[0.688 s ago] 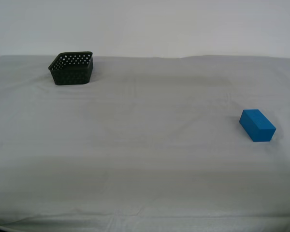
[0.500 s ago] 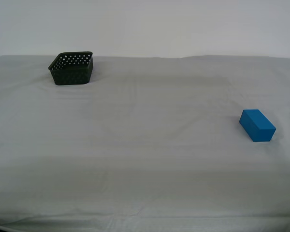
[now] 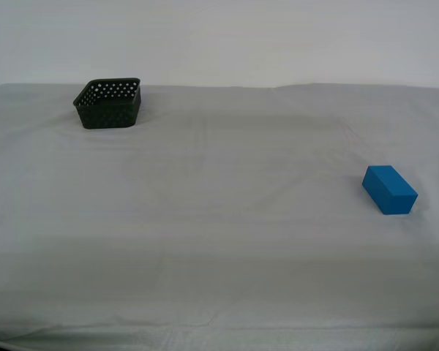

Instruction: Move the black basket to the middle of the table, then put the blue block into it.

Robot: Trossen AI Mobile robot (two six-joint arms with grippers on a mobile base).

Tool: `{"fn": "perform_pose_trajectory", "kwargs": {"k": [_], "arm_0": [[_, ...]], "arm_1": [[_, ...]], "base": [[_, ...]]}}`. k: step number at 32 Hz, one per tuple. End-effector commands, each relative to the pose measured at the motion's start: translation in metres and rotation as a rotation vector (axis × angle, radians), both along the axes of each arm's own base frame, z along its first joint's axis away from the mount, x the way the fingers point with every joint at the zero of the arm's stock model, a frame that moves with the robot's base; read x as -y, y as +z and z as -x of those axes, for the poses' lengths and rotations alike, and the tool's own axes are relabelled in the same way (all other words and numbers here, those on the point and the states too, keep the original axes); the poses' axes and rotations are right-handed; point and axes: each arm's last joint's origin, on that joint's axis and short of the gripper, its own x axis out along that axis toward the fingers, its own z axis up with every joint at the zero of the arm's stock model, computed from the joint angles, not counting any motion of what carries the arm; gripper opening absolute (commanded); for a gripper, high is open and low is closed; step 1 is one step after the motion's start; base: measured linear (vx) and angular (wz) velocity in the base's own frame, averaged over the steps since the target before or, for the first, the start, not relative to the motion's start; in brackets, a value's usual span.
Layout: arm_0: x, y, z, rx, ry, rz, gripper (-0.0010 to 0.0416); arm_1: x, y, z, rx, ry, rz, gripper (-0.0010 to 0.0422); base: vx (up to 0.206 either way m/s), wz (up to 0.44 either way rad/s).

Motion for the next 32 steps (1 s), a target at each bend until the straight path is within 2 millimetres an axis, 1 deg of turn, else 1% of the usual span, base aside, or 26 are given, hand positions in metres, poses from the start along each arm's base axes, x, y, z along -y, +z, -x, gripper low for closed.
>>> {"fn": "perform_pose_trajectory", "kwargs": {"k": [1,5,10,11,17,22,26,28,32], "arm_0": [[0.000,0.000,0.000,-0.003,0.000,-0.004,0.0000],[0.000,-0.002,0.000,-0.021,0.000,-0.005,0.0000],[0.000,-0.004,0.000,-0.044,0.001,-0.007,0.0000],[0.000,-0.005,0.000,-0.049,0.001,-0.008,0.0000],[0.000,-0.007,0.000,-0.077,0.001,-0.012,0.0000],[0.000,-0.008,0.000,-0.089,0.002,-0.018,0.0001],[0.000,-0.008,0.000,-0.089,0.003,-0.024,0.0001],[0.000,-0.008,0.000,-0.090,0.003,-0.027,0.0000],[-0.001,-0.008,0.000,-0.090,0.004,-0.030,0.0000]], "arm_1": [[-0.001,0.001,-0.005,-0.051,0.025,0.001,0.0000],[-0.001,0.002,-0.014,-0.113,0.035,0.000,0.0000],[-0.001,-0.001,-0.036,-0.214,0.035,-0.002,0.0000],[-0.001,-0.002,-0.045,-0.246,0.035,-0.003,0.0000],[-0.001,-0.008,-0.075,-0.377,0.035,-0.007,0.0000],[-0.003,-0.017,-0.110,-0.513,0.025,-0.097,0.0000],[-0.007,-0.026,-0.130,-0.595,0.026,-0.117,0.0000],[-0.009,-0.030,-0.136,-0.622,0.030,-0.116,0.0000],[-0.019,-0.047,-0.153,-0.675,0.054,-0.101,0.0000]], "base": [[0.000,0.000],[0.000,0.000],[0.000,0.000],[0.000,0.000],[0.000,0.000],[0.000,0.000],[0.000,0.000],[0.000,0.000],[0.000,0.000]]}}
